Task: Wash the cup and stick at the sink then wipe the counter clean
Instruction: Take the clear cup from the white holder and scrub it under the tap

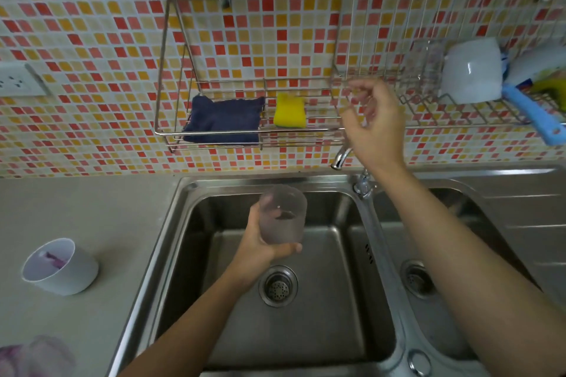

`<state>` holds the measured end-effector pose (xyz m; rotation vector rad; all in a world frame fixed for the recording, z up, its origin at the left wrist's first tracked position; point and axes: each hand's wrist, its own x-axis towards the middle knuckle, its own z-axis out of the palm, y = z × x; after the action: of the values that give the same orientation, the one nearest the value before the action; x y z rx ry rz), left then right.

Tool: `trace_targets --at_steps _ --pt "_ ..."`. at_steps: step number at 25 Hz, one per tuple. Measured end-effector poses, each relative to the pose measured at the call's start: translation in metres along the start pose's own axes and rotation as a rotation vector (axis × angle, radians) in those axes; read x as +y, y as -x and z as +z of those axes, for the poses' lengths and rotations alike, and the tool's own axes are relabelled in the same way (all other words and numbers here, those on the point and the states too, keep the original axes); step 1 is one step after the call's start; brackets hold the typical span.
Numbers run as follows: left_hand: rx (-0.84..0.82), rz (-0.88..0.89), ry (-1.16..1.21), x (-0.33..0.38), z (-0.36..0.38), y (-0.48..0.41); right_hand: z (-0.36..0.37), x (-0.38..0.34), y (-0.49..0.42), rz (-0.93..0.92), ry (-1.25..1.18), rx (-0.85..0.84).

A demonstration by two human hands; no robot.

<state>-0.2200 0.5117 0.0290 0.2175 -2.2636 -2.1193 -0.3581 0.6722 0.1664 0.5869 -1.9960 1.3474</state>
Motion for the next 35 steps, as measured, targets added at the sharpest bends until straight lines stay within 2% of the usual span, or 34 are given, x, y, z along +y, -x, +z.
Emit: trace_targets --at_steps 3,5,8,11,13,15,18,20,27,32,35 --pt "0.005 -0.079 0.088 -0.019 0.028 -0.01 -0.034 0.057 0.051 0.096 -0.043 0.179" --pt "0.009 -0.109 0.087 -0.028 0.045 -0.019 -0.048 0.101 0.086 0.182 0.03 0.18" --pt "0.016 -0.133 0.037 -0.035 0.063 -0.038 -0.049 0.164 0.121 0.468 0.207 -0.041" --pt "-0.004 -0.13 -0.068 -0.037 0.074 -0.061 -0.039 0.209 0.129 0.756 0.328 -0.432" --pt "0.026 -0.105 -0.166 -0.038 0.078 -0.072 -0.026 0.225 0.128 0.733 0.282 -0.616" --pt "0.057 -0.087 -0.309 -0.034 0.082 -0.079 -0.012 0.233 0.127 0.594 0.251 -0.694" --pt "0.068 -0.075 -0.372 -0.037 0.083 -0.086 -0.002 0.242 0.134 0.295 0.503 -0.837" --pt "0.06 -0.07 -0.315 -0.042 0.084 -0.09 0.001 0.243 0.137 0.203 0.637 -0.944" --pt "0.025 -0.096 -0.204 -0.044 0.083 -0.093 0.009 0.239 0.141 0.287 0.686 -1.002" --pt "0.053 -0.162 -0.355 -0.041 0.071 -0.097 -0.001 0.228 0.179 0.393 0.621 -0.757" --pt "0.029 -0.178 -0.381 -0.028 0.069 -0.103 -0.015 0.222 0.212 0.506 0.72 -0.746"
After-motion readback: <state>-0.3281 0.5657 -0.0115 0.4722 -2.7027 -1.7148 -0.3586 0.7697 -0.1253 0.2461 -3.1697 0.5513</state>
